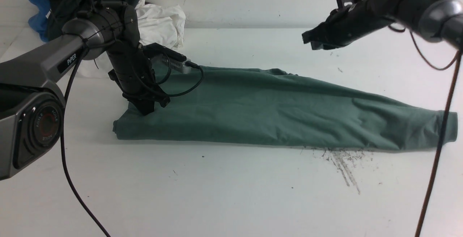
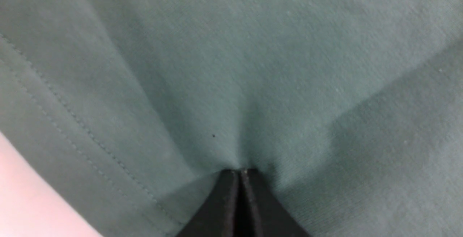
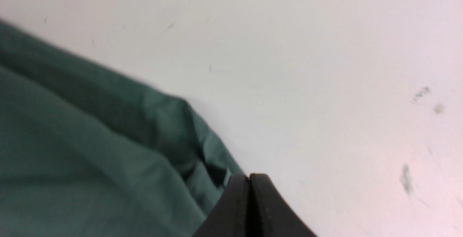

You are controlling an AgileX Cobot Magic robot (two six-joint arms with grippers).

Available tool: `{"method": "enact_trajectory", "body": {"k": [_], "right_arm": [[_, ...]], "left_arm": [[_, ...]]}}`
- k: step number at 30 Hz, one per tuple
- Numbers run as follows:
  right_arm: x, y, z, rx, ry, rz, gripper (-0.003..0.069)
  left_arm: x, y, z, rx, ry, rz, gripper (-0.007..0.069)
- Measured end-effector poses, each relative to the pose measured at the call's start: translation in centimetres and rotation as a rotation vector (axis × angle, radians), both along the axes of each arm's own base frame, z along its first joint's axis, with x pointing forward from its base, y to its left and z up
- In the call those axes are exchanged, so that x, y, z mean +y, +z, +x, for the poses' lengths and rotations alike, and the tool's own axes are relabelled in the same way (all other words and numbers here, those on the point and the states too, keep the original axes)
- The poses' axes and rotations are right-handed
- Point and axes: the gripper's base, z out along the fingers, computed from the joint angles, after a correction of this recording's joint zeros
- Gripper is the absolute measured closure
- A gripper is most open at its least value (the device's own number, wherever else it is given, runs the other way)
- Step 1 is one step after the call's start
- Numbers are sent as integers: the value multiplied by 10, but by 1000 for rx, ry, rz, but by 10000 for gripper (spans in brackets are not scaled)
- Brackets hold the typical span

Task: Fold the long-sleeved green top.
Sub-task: Use both arms to drag the lower edge of the fabric forward and fold it over the upper edge

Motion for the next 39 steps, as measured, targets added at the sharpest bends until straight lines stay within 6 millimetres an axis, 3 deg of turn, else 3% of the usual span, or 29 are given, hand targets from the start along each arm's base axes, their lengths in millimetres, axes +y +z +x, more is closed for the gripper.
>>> {"method": "enact_trajectory", "body": {"k": [3, 7, 11, 19, 30, 34, 39], "right_arm": [[-4, 13, -17, 91, 34, -114, 673], [-8, 2, -28, 201, 52, -173, 673], [-8, -31, -38, 321, 60, -172, 673], [-12, -93, -60, 460, -2, -168, 673], [-12, -98, -81, 401, -22, -195, 673], [-11, -98, -106, 403, -6, -215, 673], [-17, -97, -145, 444, -37, -188, 673]], "left_arm": [[-1, 5, -2, -3, 2, -14, 632], [-2, 17, -5, -19, 7, -26, 632], [-3, 27, -6, -41, 11, -36, 632], [-3, 9, -2, -19, 23, -33, 632], [-1, 2, -8, 18, 52, -13, 632], [1, 1, -23, 60, 66, -7, 632], [2, -3, -57, 150, 74, -7, 632]]}}
